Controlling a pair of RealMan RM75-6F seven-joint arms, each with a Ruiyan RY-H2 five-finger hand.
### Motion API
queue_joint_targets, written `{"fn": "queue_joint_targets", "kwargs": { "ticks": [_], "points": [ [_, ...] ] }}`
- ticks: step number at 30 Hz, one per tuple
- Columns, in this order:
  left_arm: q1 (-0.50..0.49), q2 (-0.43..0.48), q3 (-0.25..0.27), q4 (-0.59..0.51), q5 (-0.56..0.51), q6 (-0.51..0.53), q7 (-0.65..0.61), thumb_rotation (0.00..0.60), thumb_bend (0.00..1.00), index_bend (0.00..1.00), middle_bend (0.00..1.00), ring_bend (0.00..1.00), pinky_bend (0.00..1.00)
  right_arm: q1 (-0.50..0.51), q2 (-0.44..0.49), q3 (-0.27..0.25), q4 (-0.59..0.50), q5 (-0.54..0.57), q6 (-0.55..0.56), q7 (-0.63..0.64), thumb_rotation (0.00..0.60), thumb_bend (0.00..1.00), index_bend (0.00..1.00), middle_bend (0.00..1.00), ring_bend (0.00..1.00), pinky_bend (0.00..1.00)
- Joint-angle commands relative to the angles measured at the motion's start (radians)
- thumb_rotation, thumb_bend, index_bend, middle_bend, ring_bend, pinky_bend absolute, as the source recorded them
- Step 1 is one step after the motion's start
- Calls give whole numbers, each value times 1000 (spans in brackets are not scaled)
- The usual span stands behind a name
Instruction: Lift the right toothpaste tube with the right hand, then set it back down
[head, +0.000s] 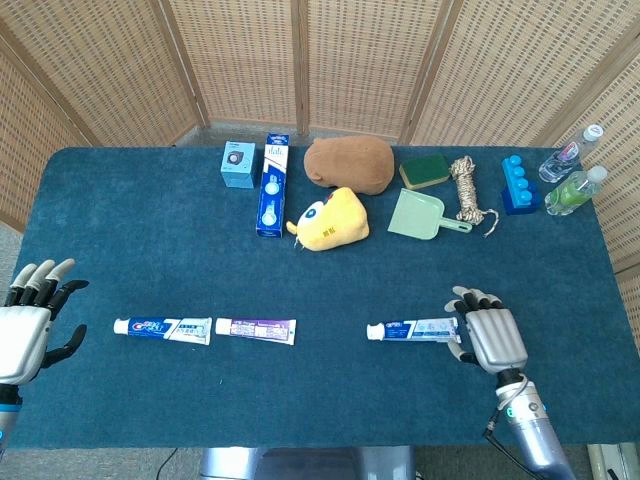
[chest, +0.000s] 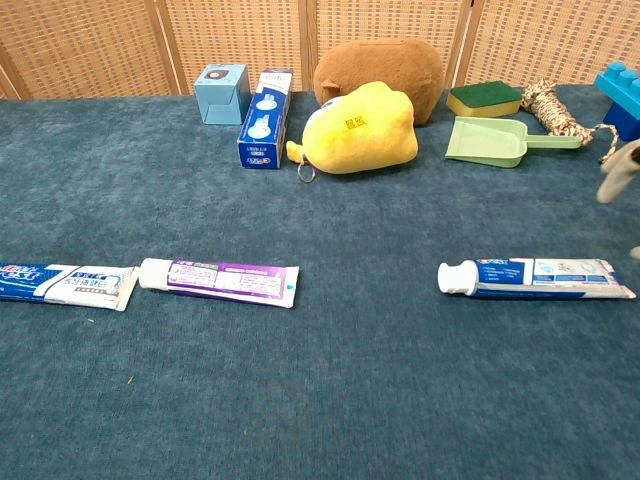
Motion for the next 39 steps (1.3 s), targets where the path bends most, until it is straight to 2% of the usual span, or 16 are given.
{"fn": "queue_joint_targets", "kwargs": {
  "ticks": [1,14,23,39],
  "points": [
    [-5,-5,1,4,-8,-7,-1,600,321,217,97,52,35,18,-23,-6,16,17,-21,-22,557,282,322,186,170,235],
    [-10,-14,8,24,-17,-12,-17,600,321,214,92,52,35,78,-102,-9,86,80,-70,-107,532,283,292,161,135,224],
    [-6,-11,12,27,-20,-4,-22,600,321,213,90,52,35,104,-144,-18,147,95,-97,-97,527,284,315,161,135,224],
    [5,-4,20,22,-8,19,-29,600,322,204,81,52,35,114,-161,-50,230,69,-104,-56,531,286,329,163,135,224]
  ]
}}
